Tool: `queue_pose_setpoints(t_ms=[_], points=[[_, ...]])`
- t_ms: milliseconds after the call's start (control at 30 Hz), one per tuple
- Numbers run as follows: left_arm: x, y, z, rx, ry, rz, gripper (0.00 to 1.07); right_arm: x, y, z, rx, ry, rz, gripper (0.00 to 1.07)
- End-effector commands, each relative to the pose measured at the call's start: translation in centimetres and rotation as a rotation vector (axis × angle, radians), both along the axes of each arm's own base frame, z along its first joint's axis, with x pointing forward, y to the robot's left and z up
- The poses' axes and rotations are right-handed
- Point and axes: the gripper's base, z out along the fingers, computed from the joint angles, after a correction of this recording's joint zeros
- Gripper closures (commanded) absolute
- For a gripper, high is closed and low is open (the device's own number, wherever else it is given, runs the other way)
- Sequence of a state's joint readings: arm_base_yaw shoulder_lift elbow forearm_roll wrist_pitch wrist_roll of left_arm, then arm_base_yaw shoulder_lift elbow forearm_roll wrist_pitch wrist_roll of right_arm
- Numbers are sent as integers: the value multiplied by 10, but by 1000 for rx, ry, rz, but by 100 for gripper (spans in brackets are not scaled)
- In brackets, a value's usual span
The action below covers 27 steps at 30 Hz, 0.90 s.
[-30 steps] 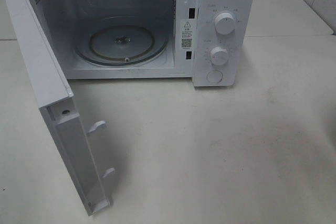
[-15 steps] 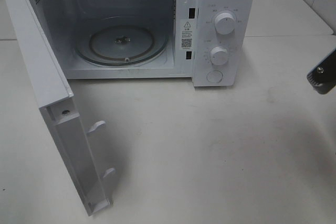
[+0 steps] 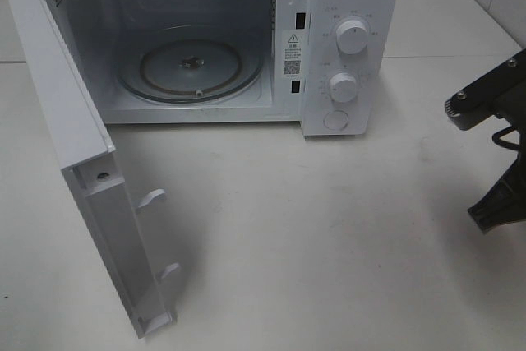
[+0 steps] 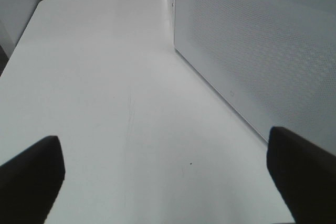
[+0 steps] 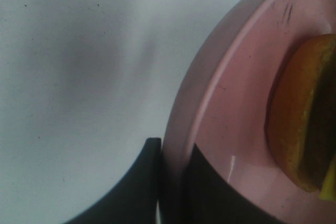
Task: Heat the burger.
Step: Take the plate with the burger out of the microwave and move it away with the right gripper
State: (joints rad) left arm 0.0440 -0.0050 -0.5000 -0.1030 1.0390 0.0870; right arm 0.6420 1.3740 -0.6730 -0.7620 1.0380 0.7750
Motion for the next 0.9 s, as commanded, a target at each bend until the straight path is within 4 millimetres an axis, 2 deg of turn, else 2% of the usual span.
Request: queue_pose_setpoints(t_ms=[33, 133, 300, 400, 467, 567, 633, 733, 900], points=[[-1, 0, 0, -1, -20, 6, 6, 8, -1, -4, -69, -57, -61, 103], [-1, 0, 0, -1, -20, 6, 6, 10, 0, -7, -70, -69, -82, 103], [-1, 0, 0, -1, -20, 6, 6, 19, 4, -25, -106, -92, -135, 102], [-1, 0, 0, -1, -20, 6, 6, 20, 4, -28, -109, -90, -132, 102], [-1, 0, 0, -1, -20, 6, 6, 24, 9, -39, -94, -81, -124, 101], [-1, 0, 0, -1, -20, 6, 6, 24, 10, -41, -89, -79, -123, 101], [-1, 0, 0, -1, -20, 6, 6, 28, 13, -51, -73, -75, -122, 100], [-1, 0, 0, -1, -20, 6, 6, 28, 14, -53, -73, -73, -118, 101], [-1, 0, 0, -1, -20, 6, 6, 33, 16, -67, -100, -72, -109, 100]])
